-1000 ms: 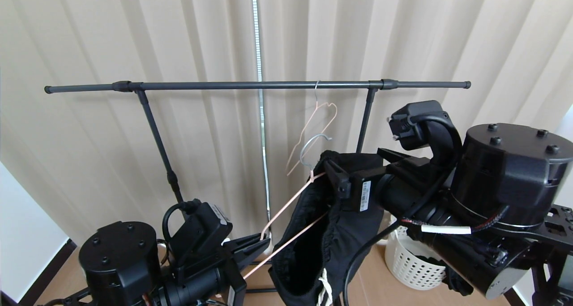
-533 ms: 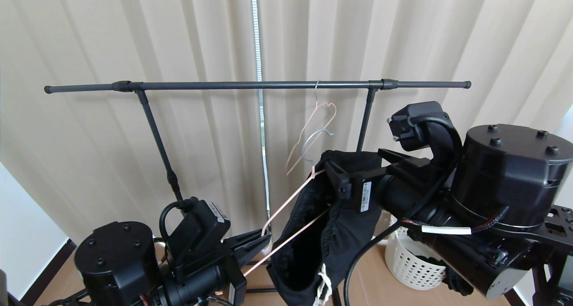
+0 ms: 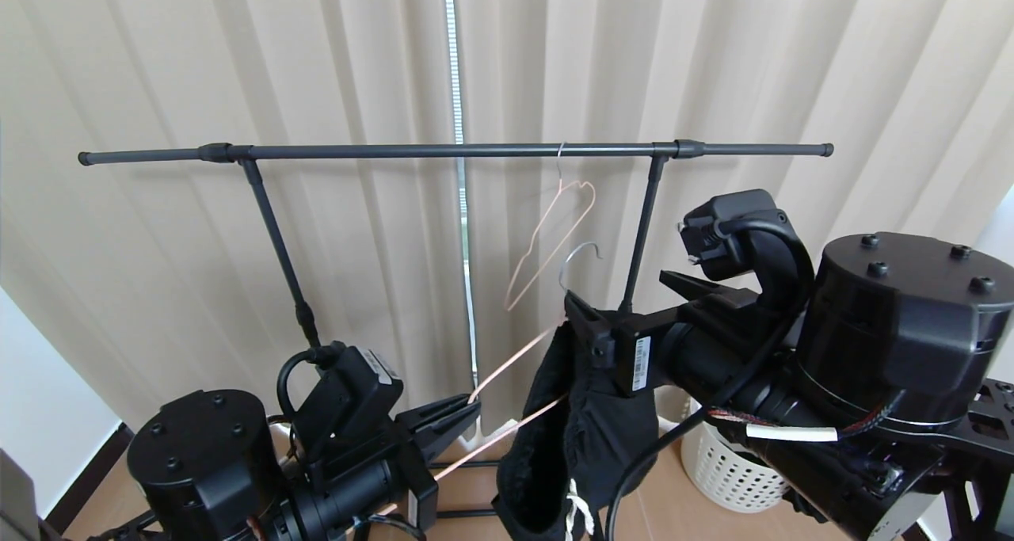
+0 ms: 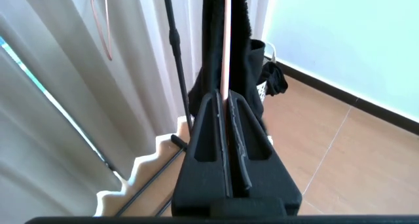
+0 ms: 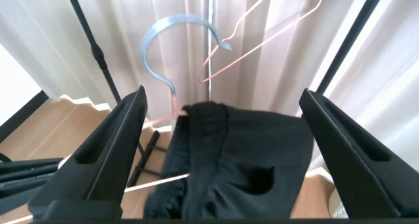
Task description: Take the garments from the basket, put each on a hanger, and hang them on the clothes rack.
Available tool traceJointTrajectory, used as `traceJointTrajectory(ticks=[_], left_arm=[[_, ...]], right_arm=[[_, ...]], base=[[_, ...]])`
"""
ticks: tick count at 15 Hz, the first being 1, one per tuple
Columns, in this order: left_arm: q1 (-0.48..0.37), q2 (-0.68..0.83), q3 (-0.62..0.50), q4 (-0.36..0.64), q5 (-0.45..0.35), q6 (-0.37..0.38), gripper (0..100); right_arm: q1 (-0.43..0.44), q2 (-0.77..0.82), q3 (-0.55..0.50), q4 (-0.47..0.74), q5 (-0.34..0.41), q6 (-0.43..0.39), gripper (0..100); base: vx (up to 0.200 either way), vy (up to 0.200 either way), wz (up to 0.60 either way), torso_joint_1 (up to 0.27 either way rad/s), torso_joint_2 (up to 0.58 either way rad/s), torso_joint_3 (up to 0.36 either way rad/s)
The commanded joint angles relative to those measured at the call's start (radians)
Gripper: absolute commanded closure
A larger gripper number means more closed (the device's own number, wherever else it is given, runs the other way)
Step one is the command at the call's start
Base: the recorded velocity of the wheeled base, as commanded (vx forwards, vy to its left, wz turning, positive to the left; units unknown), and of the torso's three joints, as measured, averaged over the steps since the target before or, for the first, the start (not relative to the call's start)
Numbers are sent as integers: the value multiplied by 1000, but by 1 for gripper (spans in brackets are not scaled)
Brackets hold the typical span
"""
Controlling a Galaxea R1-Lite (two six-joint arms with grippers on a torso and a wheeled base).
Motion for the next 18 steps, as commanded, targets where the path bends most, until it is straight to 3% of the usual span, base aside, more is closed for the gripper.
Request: traceJointTrajectory(ticks=[1, 6, 8, 9, 12, 14, 15, 17, 18], left_arm=[[0, 7, 2, -6, 0, -4, 100], [0, 8, 4, -8, -2, -9, 100], [0, 8, 9, -29, -2, -10, 100], [0, 13, 22, -60, -6, -13, 100], [0, 13, 42, -83, -8, -13, 100], [0, 13, 42, -83, -8, -12, 100], [0, 13, 44, -83, -8, -12, 100], [0, 10, 51, -83, -9, -10, 100], [-2, 8, 53, -83, -9, -10, 100]], right_arm=[[0, -4, 7, 0, 0, -1, 0], [-12, -59, 30, 7, 20, -25, 0], [-44, -113, 84, 8, 128, -77, 0], [-93, -162, 124, 10, 250, -140, 0], [-253, -203, 133, 30, 378, -214, 0], [-411, -212, 95, 137, 636, -335, 0], [-494, -216, 47, 263, 791, -402, 0], [-593, -189, -86, 517, 1017, -545, 0], [-632, -148, -151, 614, 1075, -620, 0]], base=[[0, 0, 0, 0, 0, 0], [0, 0, 0, 0, 0, 0], [0, 0, 0, 0, 0, 0], [0, 0, 0, 0, 0, 0], [0, 0, 0, 0, 0, 0], [0, 0, 0, 0, 0, 0], [0, 0, 0, 0, 0, 0], [0, 0, 0, 0, 0, 0], [0, 0, 0, 0, 0, 0]])
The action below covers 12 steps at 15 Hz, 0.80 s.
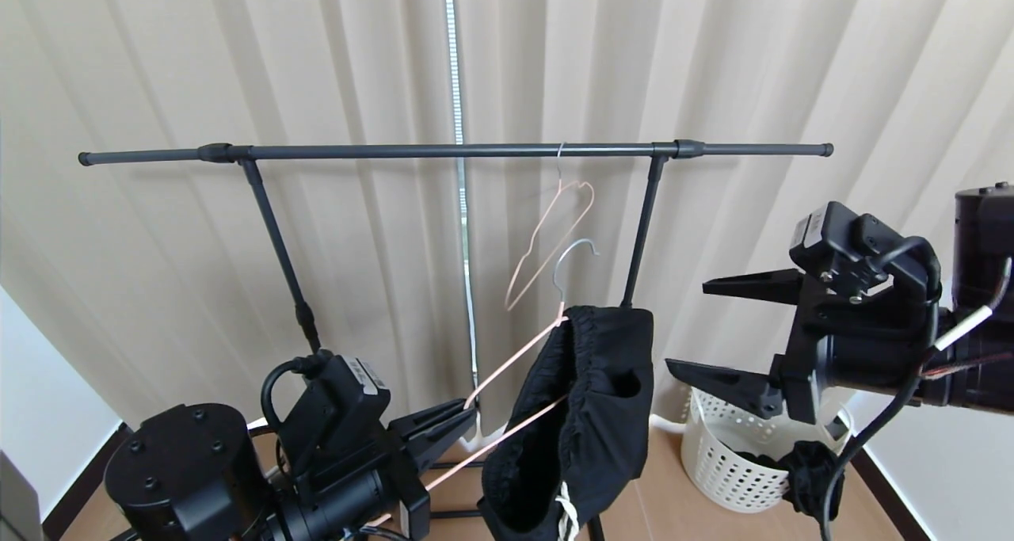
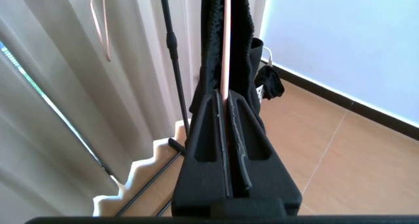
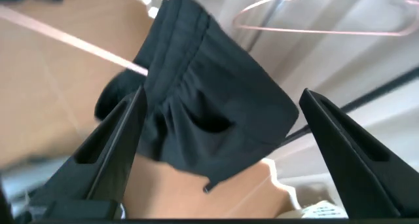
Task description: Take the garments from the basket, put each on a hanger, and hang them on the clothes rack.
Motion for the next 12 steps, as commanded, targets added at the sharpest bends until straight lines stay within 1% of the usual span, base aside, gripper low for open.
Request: traceJointTrajectory(ticks=[1, 2, 3, 5, 6, 7, 8, 10, 12], left_arm=[[-1, -1, 7, -1, -1, 2, 100], [-1, -1, 10, -1, -3, 2, 100], [-1, -1, 12, -1, -3, 3, 100], [-4, -3, 18, -1, -4, 5, 100], [-5, -3, 20, -1, -8, 6, 100], [-5, -3, 21, -1, -12, 6, 100], [-5, -4, 26, -1, -31, 8, 100], [-7, -10, 29, -1, -41, 9, 100], [-10, -12, 30, -1, -44, 9, 100]], right_arm=[[-133, 104, -200, 208, 141, -193, 0], [-150, 147, -259, 288, 181, -257, 0], [-173, 213, -351, 406, 233, -346, 0], [-205, 345, -530, 644, 259, -529, 0], [-211, 396, -607, 745, 273, -560, 0], [-211, 419, -639, 780, 273, -573, 0], [-210, 480, -697, 826, 274, -606, 0], [-205, 526, -739, 828, 276, -612, 0], [-196, 541, -754, 829, 317, -615, 0]], base=[[0, 0, 0, 0, 0, 0], [0, 0, 0, 0, 0, 0], [0, 0, 0, 0, 0, 0], [0, 0, 0, 0, 0, 0], [0, 0, 0, 0, 0, 0], [0, 0, 0, 0, 0, 0], [0, 0, 0, 0, 0, 0], [0, 0, 0, 0, 0, 0], [0, 0, 0, 0, 0, 0]])
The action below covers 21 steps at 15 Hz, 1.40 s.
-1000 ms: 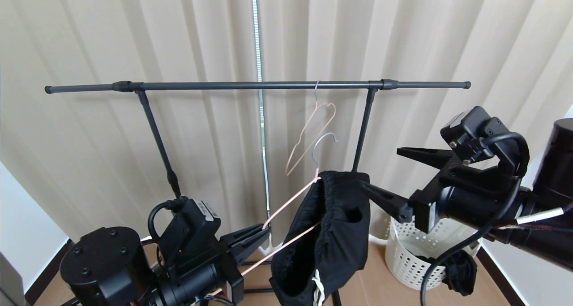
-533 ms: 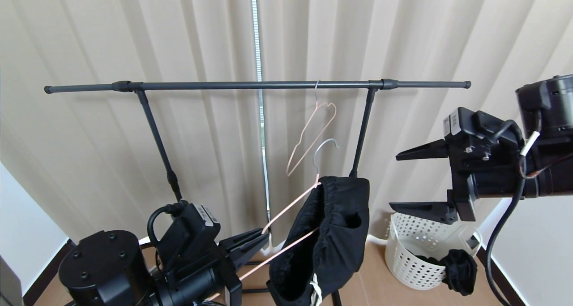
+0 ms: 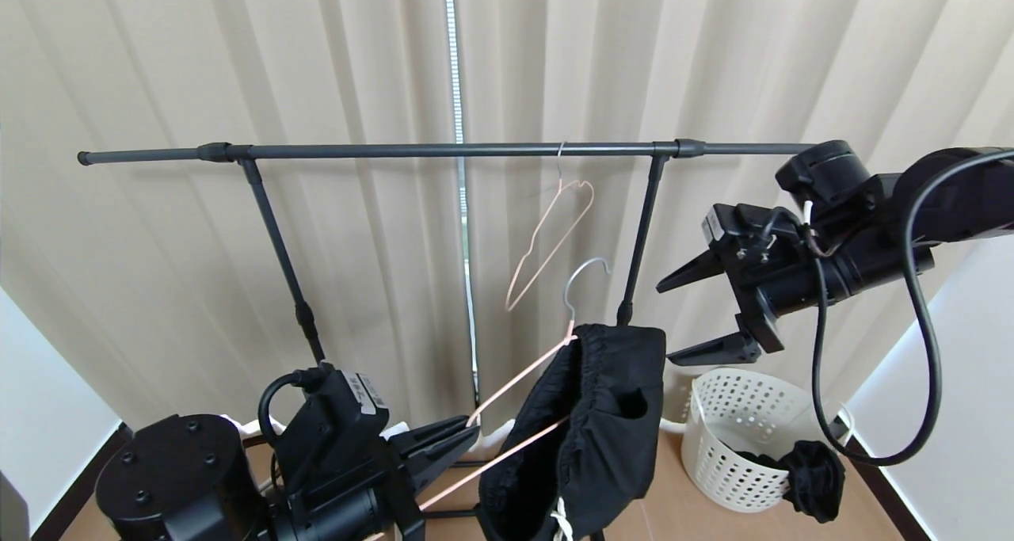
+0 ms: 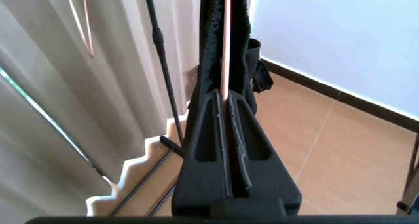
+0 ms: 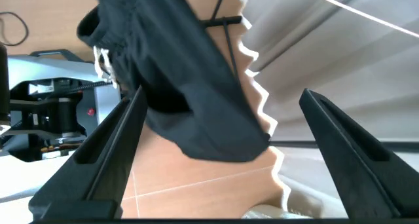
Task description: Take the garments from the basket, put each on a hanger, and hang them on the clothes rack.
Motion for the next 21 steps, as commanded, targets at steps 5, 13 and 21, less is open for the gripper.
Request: traceJointTrajectory(ticks=[5, 13, 21], left_arm=[[-13, -16, 21, -1, -37, 0, 100], [-13, -49, 27, -1, -54, 2, 100], [-32, -57, 27, -1, -56, 0, 100]], right_arm=[[12, 48, -11, -1, 104, -7, 0], [75, 13, 46, -8, 166, -5, 0], [95, 53, 49, -44, 168, -4, 0]], base=[[0, 0, 0, 0, 0, 0], [0, 0, 0, 0, 0, 0], [0, 0, 0, 0, 0, 0]])
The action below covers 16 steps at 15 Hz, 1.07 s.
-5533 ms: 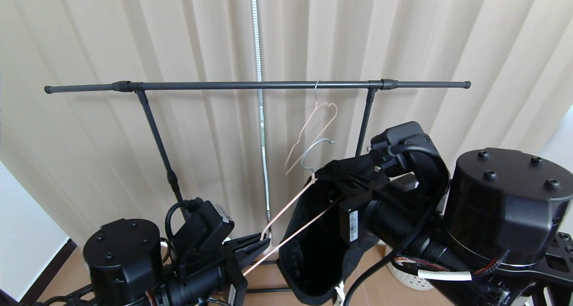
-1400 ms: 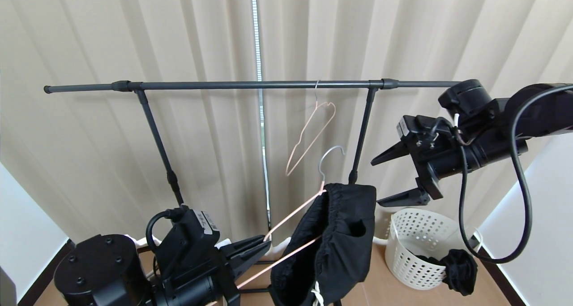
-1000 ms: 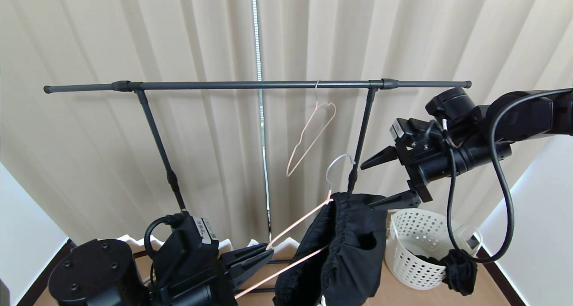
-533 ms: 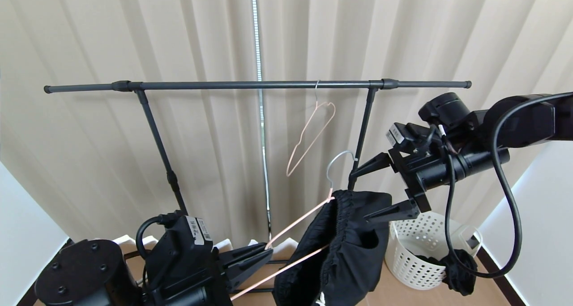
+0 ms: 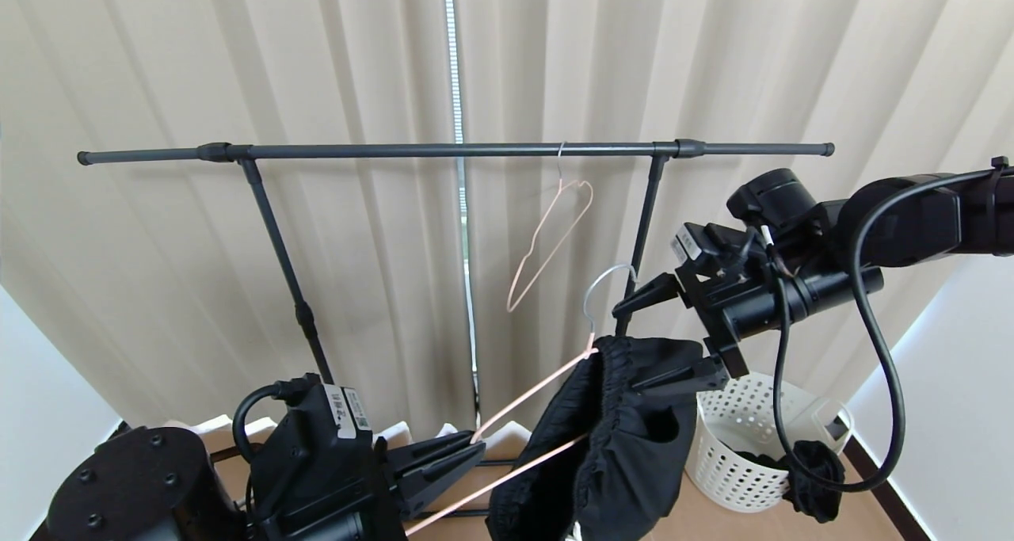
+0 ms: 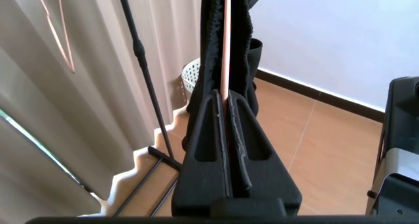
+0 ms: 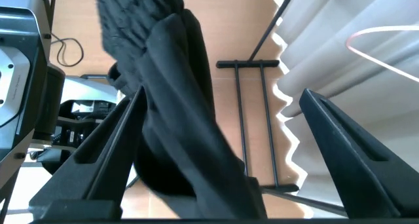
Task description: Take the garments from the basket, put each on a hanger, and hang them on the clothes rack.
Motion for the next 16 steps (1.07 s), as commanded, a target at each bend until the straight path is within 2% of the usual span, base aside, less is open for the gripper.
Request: traceJointTrajectory(ticks=[1, 7, 8, 16], left_arm=[[-5, 0, 1, -1, 0, 0, 100], [-5, 1, -1, -1, 0, 0, 100], [-5, 1, -1, -1, 2, 0, 100], [31, 20, -10, -1, -3, -6, 100]], right_arm=[[17, 22, -2, -5, 0, 3, 0], [51, 33, 15, -15, 2, 4, 0], [55, 28, 25, -17, 0, 4, 100], [61, -52, 71, -8, 5, 18, 100]], base=[[0, 0, 0, 0, 0, 0], [0, 0, 0, 0, 0, 0], [0, 0, 0, 0, 0, 0], [0, 0, 0, 0, 0, 0]])
